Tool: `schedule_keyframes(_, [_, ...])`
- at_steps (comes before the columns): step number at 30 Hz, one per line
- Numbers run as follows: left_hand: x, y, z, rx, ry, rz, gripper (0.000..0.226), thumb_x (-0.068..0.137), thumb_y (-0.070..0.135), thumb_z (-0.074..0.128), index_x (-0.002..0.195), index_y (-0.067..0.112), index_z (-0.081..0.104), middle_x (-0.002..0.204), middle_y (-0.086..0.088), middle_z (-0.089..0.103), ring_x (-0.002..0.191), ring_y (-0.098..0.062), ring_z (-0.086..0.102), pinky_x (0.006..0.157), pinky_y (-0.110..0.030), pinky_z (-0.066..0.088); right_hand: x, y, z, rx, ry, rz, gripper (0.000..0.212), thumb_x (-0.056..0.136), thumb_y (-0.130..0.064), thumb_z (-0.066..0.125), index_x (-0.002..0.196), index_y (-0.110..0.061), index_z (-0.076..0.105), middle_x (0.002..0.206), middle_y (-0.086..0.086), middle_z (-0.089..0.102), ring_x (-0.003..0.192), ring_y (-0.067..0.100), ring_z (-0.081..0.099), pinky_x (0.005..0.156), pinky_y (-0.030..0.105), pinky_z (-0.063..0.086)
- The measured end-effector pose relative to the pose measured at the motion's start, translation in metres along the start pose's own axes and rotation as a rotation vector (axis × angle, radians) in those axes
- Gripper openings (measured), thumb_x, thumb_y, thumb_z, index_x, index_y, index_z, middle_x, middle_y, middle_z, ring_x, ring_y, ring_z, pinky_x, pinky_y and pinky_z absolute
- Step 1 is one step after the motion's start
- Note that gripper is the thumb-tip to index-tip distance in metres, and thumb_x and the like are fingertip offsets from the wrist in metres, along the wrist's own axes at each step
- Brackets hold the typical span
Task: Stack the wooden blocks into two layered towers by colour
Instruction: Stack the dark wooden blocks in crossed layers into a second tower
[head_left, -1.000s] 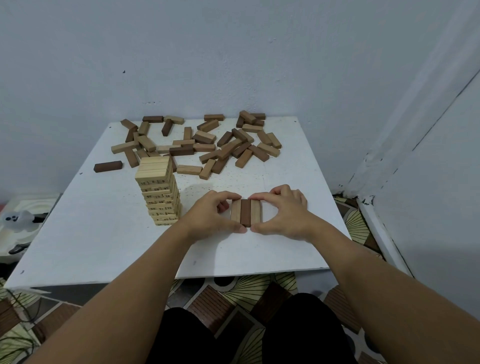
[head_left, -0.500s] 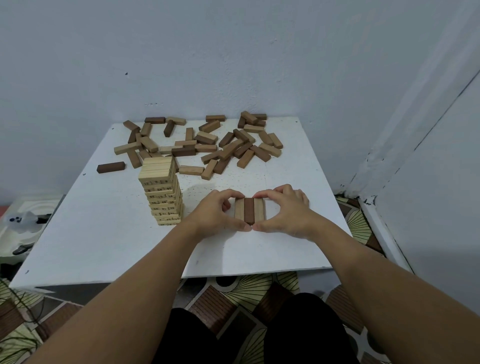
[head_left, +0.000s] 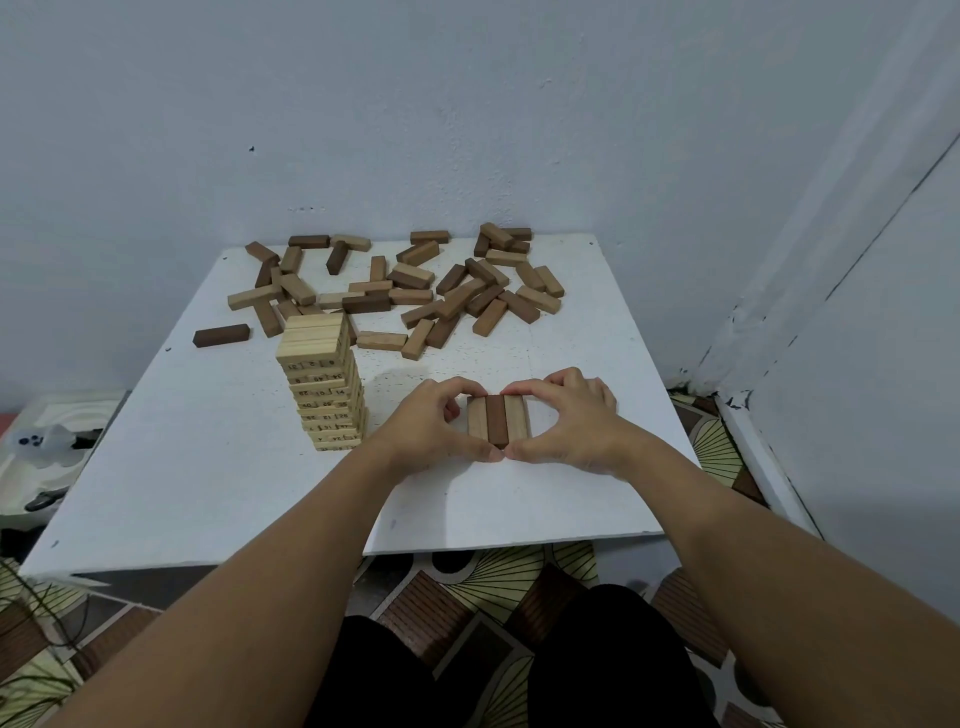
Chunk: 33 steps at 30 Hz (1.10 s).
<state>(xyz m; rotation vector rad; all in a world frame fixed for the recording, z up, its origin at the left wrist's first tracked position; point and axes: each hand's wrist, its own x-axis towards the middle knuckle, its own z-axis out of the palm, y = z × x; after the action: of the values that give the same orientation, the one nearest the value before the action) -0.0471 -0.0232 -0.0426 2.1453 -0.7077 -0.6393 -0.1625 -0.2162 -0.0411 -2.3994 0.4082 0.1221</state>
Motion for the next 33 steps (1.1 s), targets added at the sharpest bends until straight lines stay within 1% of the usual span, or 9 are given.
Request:
schedule_keyframes(6, [0.0013,-0.0008,-0.0007,0.010,-0.015,0.002,0.069,0.057,0.041,0.101,0.118,0.044,0.066,0.103,0.002,0.049,0.091,-0.014,0.052,0.075,-0.030,0.043,0.0000,-0.0003,0.0006,-0.022,0.001,0.004,0.070,0.071,-0.060,0.081,0.133,-0.061,0.047,0.127,-0.011,0.031,0.124,0.017,0.019,0.115,0.036,0.018])
schedule_keyframes(11, [0.0008,-0.0004,-0.0002,0.012,-0.008,0.003,0.069,0.058,0.041,0.100,0.117,0.044,0.066,0.103,0.002,0.049,0.092,-0.013,0.052,0.075,-0.030,0.042,-0.0002,-0.0004,-0.0003,-0.040,-0.011,0.007,0.072,0.072,-0.061,0.081,0.135,-0.061,0.045,0.128,-0.010,0.030,0.126,0.018,0.019,0.116,0.039,0.019])
schedule_keyframes(19, [-0.0003,0.0016,-0.0009,0.014,-0.006,0.001,0.071,0.060,0.039,0.100,0.122,0.042,0.065,0.105,0.002,0.050,0.095,-0.016,0.053,0.077,-0.031,0.044,-0.0008,-0.0014,-0.0002,-0.021,-0.007,0.011,0.070,0.072,-0.059,0.081,0.132,-0.061,0.046,0.128,-0.010,0.031,0.125,0.018,0.019,0.115,0.038,0.019])
schedule_keyframes(27, [-0.0012,0.0031,-0.0004,0.003,-0.001,-0.011,0.073,0.059,0.036,0.100,0.122,0.040,0.064,0.107,0.001,0.050,0.096,-0.015,0.053,0.079,-0.032,0.046,-0.0011,-0.0026,-0.0005,-0.024,-0.006,0.017,0.070,0.072,-0.059,0.081,0.132,-0.061,0.046,0.127,-0.010,0.031,0.125,0.018,0.020,0.115,0.038,0.019])
schedule_keyframes(29, [-0.0016,0.0036,-0.0008,0.009,-0.002,-0.014,0.075,0.060,0.036,0.100,0.125,0.040,0.063,0.108,0.001,0.049,0.097,-0.014,0.053,0.081,-0.032,0.047,-0.0016,-0.0032,-0.0008,-0.029,-0.008,0.016,0.071,0.071,-0.058,0.081,0.132,-0.061,0.046,0.128,-0.010,0.031,0.126,0.018,0.020,0.116,0.039,0.020])
schedule_keyframes(33, [-0.0026,0.0044,0.0001,0.014,-0.009,-0.011,0.083,0.060,0.037,0.100,0.133,0.040,0.061,0.110,0.001,0.049,0.097,-0.013,0.052,0.079,-0.030,0.044,-0.0023,-0.0037,-0.0007,-0.041,-0.011,0.019,0.076,0.071,-0.059,0.082,0.137,-0.059,0.044,0.130,-0.009,0.031,0.129,0.020,0.020,0.118,0.040,0.019])
